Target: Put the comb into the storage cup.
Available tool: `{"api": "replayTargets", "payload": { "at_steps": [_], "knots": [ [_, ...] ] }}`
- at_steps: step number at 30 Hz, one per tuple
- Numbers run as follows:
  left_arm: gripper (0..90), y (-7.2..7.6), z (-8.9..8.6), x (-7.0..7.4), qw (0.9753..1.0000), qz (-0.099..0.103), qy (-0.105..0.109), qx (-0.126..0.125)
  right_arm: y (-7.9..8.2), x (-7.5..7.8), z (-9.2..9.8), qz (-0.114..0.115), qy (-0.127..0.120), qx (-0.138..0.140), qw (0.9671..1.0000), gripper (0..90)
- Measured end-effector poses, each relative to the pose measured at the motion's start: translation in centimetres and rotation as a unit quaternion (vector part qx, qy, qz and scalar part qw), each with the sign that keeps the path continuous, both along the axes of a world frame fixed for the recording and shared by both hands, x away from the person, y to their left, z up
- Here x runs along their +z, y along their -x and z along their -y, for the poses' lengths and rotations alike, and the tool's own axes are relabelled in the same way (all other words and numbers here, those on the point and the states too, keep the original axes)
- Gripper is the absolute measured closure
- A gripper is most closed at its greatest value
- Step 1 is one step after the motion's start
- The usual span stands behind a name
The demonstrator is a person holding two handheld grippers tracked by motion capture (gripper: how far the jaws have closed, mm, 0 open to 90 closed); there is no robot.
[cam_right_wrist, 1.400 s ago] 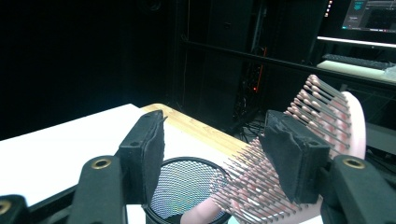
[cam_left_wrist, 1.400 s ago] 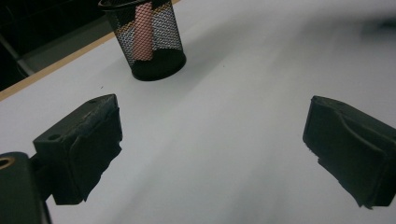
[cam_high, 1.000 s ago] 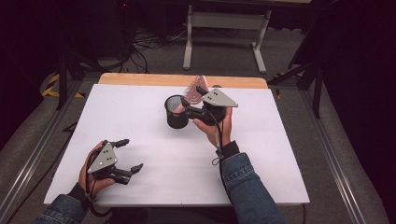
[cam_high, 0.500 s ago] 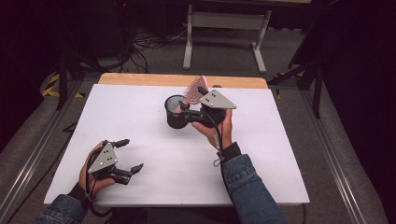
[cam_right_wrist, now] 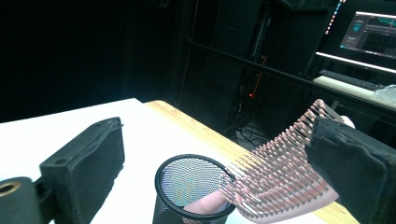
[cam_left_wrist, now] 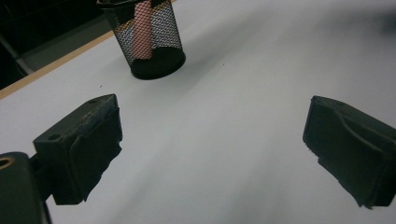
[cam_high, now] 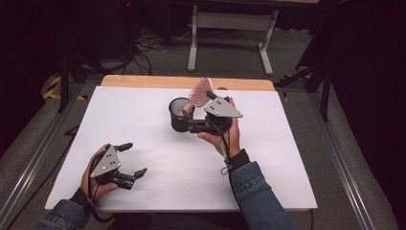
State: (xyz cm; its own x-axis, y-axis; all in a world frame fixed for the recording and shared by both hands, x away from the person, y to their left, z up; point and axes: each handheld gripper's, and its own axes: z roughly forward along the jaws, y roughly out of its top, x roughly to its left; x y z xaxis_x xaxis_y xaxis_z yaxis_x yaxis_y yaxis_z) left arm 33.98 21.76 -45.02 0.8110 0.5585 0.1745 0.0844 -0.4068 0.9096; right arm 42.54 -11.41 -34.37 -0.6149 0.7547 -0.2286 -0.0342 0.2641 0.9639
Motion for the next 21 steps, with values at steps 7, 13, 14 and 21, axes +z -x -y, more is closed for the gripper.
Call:
{"api": "replayTargets", "payload": {
  "at_steps": [7,13,14,21],
  "knots": [
    [5.8,0.0,0.0,0.0,1.0000,0.001,-0.002,-0.001,0.6,-0.3,0.2,-0.001,-0.004,0.011,0.9999,2.6],
    [5.8,0.0,0.0,0.0,1.0000,0.001,-0.001,0.000,1.0,-0.6,0.4,0.005,0.006,0.005,1.0000,3.0],
    [5.8,0.0,0.0,0.0,1.0000,0.001,-0.001,0.000,1.1,-0.6,0.5,0.006,0.006,0.004,1.0000,3.1],
    [5.8,0.0,0.0,0.0,1.0000,0.002,-0.005,0.000,1.8,-0.4,1.3,0.017,0.009,0.011,0.9998,3.8]
  ]
}}
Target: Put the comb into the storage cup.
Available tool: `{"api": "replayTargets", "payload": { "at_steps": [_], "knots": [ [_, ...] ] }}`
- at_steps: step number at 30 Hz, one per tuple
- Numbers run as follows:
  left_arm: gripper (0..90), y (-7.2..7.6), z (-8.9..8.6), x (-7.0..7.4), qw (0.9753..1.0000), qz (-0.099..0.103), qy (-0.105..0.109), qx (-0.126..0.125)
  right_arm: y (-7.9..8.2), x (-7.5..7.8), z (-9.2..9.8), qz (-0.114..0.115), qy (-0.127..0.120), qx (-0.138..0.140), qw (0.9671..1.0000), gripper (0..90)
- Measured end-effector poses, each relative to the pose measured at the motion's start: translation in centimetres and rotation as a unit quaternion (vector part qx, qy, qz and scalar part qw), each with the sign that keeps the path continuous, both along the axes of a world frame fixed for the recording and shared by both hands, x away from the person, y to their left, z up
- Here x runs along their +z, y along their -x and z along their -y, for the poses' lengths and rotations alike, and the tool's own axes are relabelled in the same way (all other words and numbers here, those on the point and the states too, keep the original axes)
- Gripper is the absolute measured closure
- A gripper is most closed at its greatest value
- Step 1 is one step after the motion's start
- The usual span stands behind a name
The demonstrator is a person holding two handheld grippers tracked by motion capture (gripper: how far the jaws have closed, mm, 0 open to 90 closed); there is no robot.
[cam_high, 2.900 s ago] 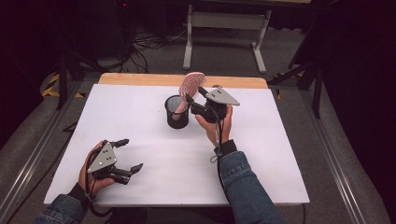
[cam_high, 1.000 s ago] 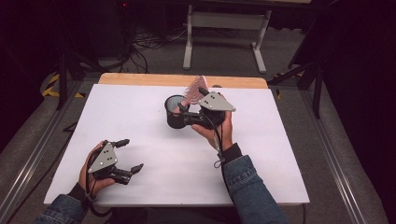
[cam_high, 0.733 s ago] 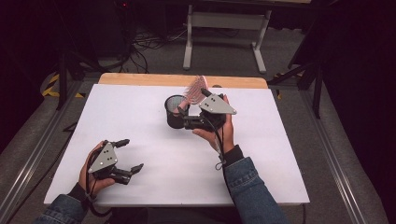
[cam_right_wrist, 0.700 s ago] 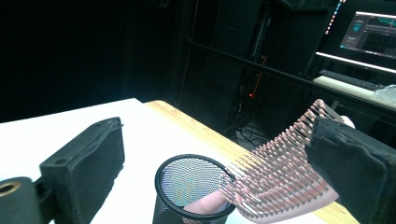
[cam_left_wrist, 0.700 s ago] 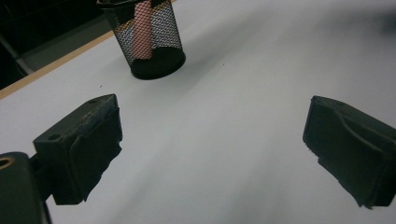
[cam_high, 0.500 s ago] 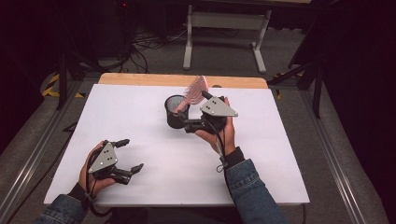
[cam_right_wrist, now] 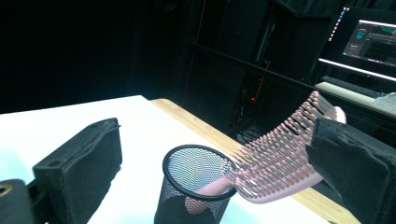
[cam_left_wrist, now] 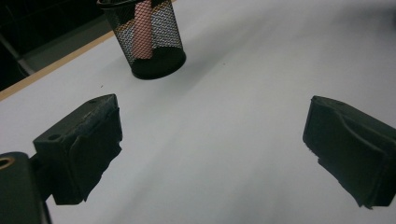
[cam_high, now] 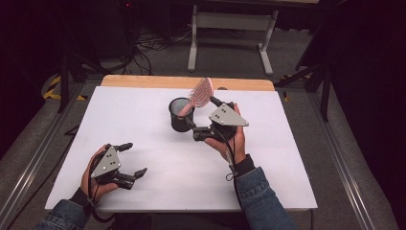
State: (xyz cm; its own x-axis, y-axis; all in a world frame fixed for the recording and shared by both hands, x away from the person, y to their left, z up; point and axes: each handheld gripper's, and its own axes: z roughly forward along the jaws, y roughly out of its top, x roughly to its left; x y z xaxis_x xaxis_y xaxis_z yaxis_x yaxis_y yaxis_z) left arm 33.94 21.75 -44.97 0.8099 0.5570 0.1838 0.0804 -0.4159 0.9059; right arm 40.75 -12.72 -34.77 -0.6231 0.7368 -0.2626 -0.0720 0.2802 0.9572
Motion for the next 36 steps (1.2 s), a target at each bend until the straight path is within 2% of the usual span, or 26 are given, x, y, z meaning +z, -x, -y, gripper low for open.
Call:
{"api": "replayTargets", "payload": {
  "at_steps": [7,11,17,22,36],
  "knots": [
    [5.8,0.1,0.0,0.1,1.0000,0.003,0.000,0.001,0.7,0.3,0.9,0.010,-0.005,-0.004,0.9999,4.6],
    [5.8,0.1,-0.1,0.1,1.0000,0.003,0.000,0.001,0.9,0.1,1.2,0.012,0.005,-0.007,0.9999,4.6],
    [5.8,0.1,0.0,0.1,1.0000,0.005,-0.002,0.001,1.1,0.1,1.6,0.013,0.006,-0.009,0.9999,4.9],
    [5.8,0.1,0.0,0.2,1.0000,0.006,-0.003,-0.001,1.6,-0.1,1.7,0.014,0.020,-0.008,0.9997,4.9],
    [5.8,0.1,0.0,0.2,1.0000,0.006,-0.004,-0.001,2.6,-0.4,2.8,0.017,0.021,-0.013,0.9995,5.2]
  ]
}}
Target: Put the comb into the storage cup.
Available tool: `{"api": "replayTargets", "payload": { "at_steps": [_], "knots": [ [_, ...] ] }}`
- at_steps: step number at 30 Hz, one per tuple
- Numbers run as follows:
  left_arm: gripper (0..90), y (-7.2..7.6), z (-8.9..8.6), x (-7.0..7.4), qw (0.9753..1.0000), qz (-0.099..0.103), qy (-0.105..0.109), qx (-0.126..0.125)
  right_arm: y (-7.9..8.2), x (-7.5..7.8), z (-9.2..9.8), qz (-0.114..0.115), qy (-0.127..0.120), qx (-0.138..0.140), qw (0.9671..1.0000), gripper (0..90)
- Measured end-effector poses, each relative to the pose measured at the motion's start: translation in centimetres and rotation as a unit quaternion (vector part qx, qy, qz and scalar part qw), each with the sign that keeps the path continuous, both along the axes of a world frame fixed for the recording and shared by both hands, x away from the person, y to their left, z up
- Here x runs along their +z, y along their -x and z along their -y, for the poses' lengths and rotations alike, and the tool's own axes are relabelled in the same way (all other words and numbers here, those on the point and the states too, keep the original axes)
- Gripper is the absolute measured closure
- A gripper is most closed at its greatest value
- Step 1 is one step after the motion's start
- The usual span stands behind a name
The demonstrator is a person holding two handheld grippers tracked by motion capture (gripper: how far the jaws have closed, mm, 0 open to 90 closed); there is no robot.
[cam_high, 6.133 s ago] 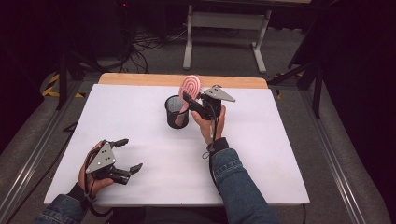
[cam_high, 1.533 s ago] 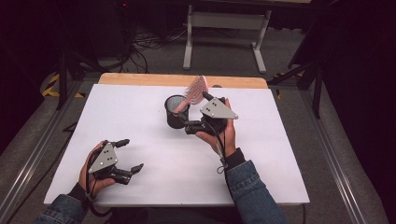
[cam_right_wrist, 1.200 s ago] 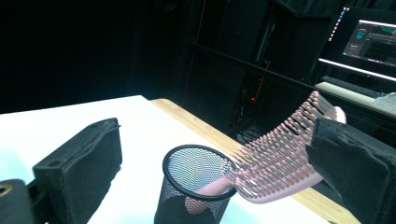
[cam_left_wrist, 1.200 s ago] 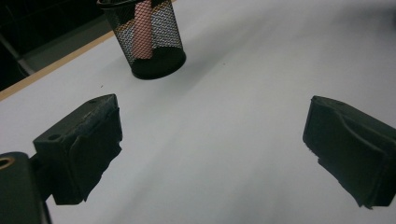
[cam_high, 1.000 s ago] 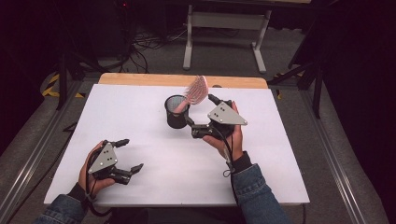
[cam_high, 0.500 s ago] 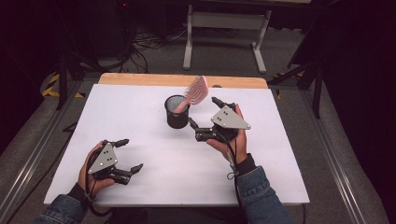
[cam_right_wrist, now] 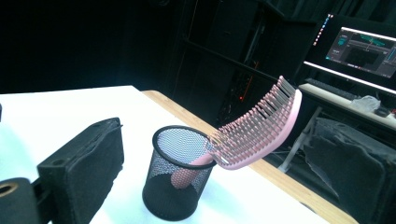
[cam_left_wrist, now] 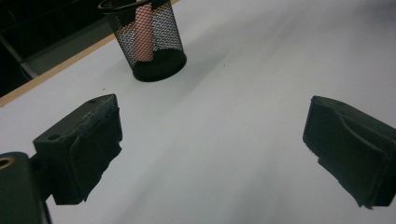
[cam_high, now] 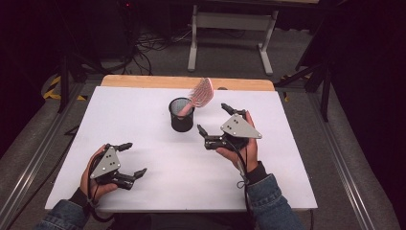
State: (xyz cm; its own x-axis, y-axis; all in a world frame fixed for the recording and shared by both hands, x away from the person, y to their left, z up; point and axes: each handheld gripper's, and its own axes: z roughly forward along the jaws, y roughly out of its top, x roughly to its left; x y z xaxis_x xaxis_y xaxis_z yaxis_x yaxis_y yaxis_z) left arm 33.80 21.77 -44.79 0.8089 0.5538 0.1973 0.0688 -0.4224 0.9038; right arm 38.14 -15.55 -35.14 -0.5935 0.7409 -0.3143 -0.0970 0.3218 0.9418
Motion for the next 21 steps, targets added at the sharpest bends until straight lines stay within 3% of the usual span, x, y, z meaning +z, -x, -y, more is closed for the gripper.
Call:
{"api": "replayTargets", "payload": {
  "at_steps": [21],
  "knots": [
    [5.8,0.0,0.1,-0.1,1.0000,-0.001,-0.001,0.001,1.3,-1.6,1.7,-0.003,0.020,-0.007,0.9998,5.8]
  ]
}}
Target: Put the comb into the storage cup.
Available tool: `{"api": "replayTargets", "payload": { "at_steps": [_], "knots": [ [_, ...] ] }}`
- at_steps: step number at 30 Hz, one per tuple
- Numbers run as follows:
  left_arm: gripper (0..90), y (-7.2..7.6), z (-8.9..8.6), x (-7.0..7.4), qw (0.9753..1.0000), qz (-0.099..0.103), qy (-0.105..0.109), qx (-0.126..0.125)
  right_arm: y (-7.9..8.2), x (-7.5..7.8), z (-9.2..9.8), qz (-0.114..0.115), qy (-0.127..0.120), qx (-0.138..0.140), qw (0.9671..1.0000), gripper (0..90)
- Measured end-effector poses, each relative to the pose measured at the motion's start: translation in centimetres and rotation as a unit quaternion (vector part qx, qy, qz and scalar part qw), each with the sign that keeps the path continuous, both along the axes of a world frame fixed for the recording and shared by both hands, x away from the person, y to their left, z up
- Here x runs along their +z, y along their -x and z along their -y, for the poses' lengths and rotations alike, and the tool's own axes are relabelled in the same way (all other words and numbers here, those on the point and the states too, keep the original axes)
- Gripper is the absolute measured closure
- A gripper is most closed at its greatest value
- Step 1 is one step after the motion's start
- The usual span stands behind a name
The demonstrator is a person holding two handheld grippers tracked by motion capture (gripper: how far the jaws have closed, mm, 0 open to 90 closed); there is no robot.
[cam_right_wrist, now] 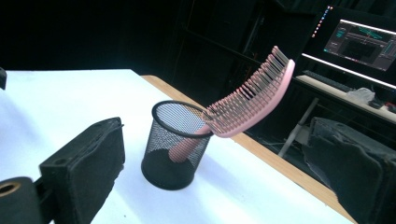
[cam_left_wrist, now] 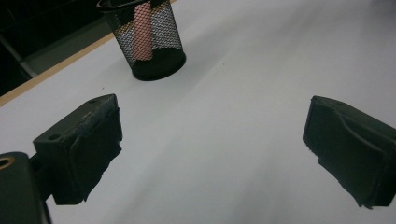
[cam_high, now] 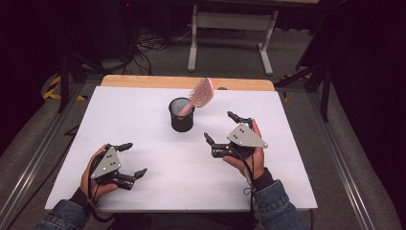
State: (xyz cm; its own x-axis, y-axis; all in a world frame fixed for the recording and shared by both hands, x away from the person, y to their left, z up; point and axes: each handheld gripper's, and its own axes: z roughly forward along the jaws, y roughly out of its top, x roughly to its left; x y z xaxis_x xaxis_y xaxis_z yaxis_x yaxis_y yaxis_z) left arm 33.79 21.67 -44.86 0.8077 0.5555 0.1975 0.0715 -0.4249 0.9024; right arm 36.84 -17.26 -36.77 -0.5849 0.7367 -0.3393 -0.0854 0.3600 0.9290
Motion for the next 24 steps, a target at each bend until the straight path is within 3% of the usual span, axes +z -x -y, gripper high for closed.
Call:
{"api": "replayTargets", "payload": {
  "at_steps": [24],
  "knots": [
    [5.8,0.0,0.1,0.0,1.0000,0.002,-0.004,0.000,1.3,-1.5,2.3,-0.003,0.024,-0.013,0.9996,5.9]
  ]
}}
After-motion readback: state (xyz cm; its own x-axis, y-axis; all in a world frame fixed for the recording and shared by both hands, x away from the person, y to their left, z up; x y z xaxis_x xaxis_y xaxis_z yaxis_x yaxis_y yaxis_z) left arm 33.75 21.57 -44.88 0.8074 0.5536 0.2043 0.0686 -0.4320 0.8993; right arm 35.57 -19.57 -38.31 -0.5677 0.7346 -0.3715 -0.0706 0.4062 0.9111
